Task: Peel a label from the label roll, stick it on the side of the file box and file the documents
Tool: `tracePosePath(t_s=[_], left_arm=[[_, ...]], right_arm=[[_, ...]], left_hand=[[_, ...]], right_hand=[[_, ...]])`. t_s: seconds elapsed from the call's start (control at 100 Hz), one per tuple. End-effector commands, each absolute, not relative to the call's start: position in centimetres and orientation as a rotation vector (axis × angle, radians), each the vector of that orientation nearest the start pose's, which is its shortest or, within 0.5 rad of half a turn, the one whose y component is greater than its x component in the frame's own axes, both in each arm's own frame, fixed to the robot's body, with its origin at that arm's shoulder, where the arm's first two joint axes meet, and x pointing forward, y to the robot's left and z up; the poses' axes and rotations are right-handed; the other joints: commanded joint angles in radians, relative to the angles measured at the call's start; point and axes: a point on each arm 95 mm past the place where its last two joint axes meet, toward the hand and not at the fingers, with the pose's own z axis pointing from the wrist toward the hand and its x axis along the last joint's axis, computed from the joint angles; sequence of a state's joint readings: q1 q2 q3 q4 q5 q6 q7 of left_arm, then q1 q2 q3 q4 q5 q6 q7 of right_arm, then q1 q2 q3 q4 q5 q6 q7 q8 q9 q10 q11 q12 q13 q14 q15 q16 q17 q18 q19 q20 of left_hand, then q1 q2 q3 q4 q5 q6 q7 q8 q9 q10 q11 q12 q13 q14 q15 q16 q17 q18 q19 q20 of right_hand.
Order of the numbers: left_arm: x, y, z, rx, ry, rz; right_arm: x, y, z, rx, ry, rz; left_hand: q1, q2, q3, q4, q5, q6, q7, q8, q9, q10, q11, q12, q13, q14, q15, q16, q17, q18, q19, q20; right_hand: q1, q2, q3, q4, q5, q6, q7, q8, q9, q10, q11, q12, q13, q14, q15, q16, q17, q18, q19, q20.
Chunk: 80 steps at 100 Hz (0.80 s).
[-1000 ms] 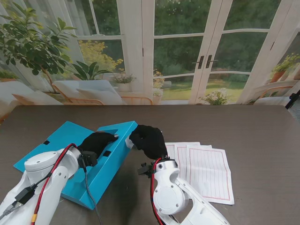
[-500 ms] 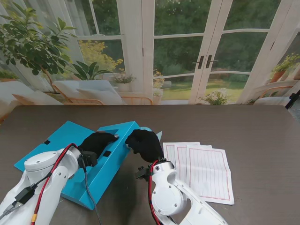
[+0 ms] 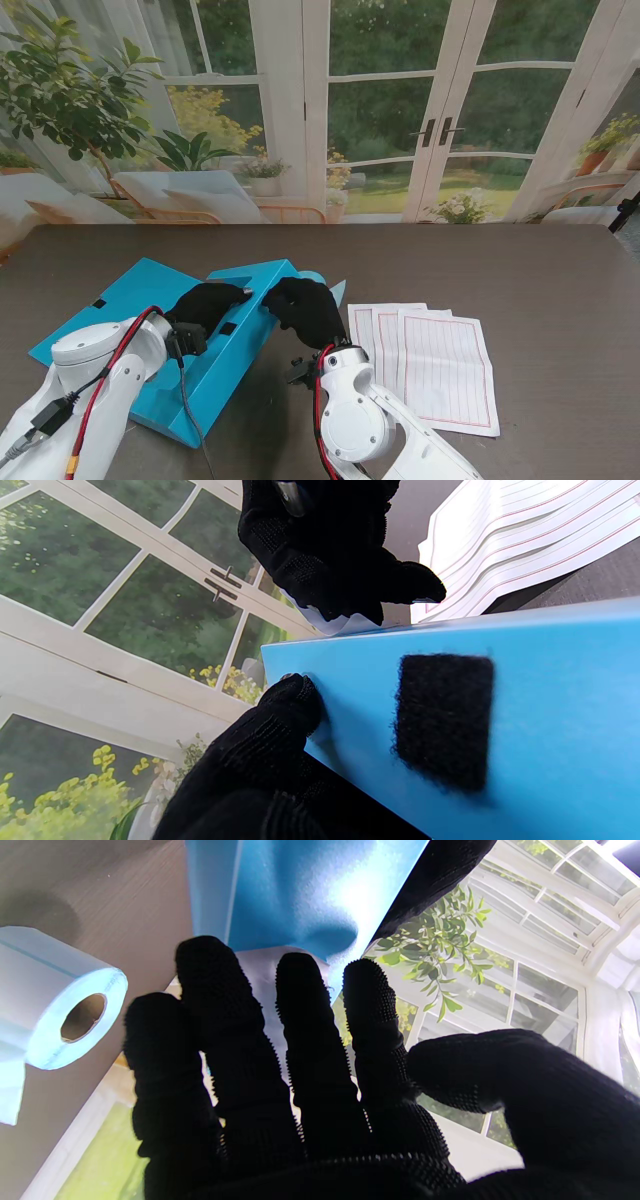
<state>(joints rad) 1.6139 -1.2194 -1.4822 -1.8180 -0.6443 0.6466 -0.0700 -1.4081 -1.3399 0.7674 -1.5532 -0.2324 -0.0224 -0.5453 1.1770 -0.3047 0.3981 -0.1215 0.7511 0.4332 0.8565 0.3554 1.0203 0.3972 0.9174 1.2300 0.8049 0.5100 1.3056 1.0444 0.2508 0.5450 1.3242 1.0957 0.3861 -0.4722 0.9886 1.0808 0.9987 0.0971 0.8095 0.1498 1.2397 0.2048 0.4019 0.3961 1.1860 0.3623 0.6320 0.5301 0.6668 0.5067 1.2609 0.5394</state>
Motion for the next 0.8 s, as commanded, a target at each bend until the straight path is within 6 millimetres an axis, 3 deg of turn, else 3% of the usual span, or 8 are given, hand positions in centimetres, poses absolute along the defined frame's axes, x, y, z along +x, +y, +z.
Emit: tracePosePath(t_s=[0.0, 0.42, 0.79], left_arm=[[39.3, 1.1, -27.3, -3.078, 0.151, -1.830], [39.4, 1.1, -27.4, -3.083, 0.165, -1.831], [39.3, 1.1, -27.4, -3.084, 0.170, -1.828]], right_arm=[[37.1, 19.4, -29.4, -1.897, -0.772, -2.522], [37.5, 19.2, -29.3, -1.917, -0.763, -2.524], [38.1, 19.0, -29.5, -1.952, -0.751, -2.515]], left_hand=[[0.114, 0.035, 0.108, 0.040, 0.033, -0.061, 0.064, 0.004, 0.035, -0.004, 0.037, 0.020, 0.049, 0.107, 0.050, 0.013, -0.035, -0.054, 0.018, 0.024], [0.114, 0.036, 0.108, 0.040, 0.034, -0.062, 0.064, 0.004, 0.035, -0.005, 0.038, 0.020, 0.049, 0.106, 0.050, 0.013, -0.035, -0.053, 0.018, 0.024], [0.114, 0.036, 0.107, 0.041, 0.034, -0.060, 0.063, 0.004, 0.036, -0.004, 0.038, 0.020, 0.049, 0.107, 0.050, 0.013, -0.034, -0.053, 0.019, 0.024]], right_hand=[[0.007, 0.032, -0.018, 0.030, -0.027, -0.025, -0.013, 0.013, -0.047, -0.028, -0.036, -0.029, -0.022, 0.018, -0.006, 0.009, -0.184, -0.002, -0.005, 0.015], [0.009, 0.041, -0.041, 0.027, -0.066, -0.036, -0.045, 0.043, -0.103, -0.043, -0.030, -0.041, -0.064, 0.017, -0.012, 0.005, -0.202, -0.010, -0.013, 0.023], [0.010, 0.050, -0.059, 0.017, -0.107, -0.032, -0.064, 0.092, -0.187, -0.043, 0.007, -0.053, -0.170, -0.012, -0.114, -0.058, -0.267, -0.040, -0.084, 0.010]])
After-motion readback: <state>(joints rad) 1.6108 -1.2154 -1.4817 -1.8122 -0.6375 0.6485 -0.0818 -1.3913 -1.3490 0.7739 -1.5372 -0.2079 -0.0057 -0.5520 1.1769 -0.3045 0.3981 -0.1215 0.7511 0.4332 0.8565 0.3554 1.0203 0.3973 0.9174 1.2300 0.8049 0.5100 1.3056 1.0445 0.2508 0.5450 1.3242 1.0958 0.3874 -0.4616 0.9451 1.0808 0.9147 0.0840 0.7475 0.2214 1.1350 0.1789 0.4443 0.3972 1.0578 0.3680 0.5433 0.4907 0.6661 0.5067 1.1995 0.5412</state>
